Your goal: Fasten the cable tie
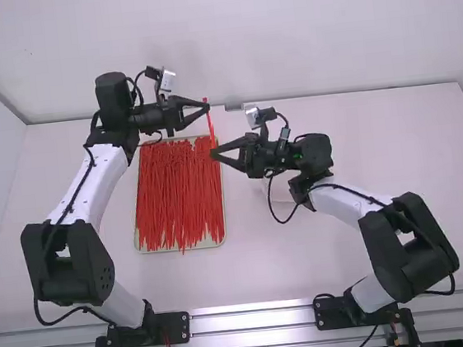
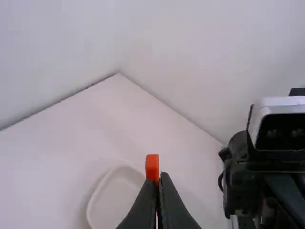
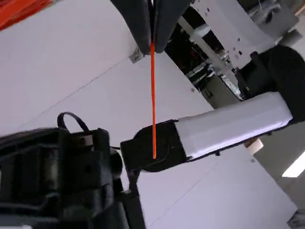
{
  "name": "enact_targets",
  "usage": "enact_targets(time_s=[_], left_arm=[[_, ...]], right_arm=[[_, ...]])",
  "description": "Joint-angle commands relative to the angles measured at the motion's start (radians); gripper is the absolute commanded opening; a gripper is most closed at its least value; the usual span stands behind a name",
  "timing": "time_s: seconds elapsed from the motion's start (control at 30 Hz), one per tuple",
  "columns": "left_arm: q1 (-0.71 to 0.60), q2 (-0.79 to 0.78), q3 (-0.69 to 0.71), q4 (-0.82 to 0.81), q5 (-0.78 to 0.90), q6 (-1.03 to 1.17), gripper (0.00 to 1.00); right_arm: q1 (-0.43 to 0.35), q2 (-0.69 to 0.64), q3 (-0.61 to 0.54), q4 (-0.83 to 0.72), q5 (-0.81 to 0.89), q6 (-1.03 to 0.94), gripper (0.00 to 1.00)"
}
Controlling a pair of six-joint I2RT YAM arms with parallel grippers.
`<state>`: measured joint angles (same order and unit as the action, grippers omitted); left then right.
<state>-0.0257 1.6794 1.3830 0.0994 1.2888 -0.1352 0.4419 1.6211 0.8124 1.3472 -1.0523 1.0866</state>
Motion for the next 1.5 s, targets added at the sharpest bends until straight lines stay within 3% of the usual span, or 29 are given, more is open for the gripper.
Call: enact_targets(time_s=[0.0,0.47,1.47], left_arm=[[0.000,-0.005,0.029,0.011,0.126,0.140,0.01],[0.000,-0.005,0.029,-0.043,0.239,0.423,0.01],[-0.014,-0.005,0.029,0.014,0.282,0.658,0.01]], right_arm=[[0.012,0.007,0.023,-0.008,0.040,0.016,0.00],[0.004,0.007,0.024,-0.060,0.113,0.017,0.00],[0.024,0.007,0.025,-0.107,0.168,0.098,0.00]])
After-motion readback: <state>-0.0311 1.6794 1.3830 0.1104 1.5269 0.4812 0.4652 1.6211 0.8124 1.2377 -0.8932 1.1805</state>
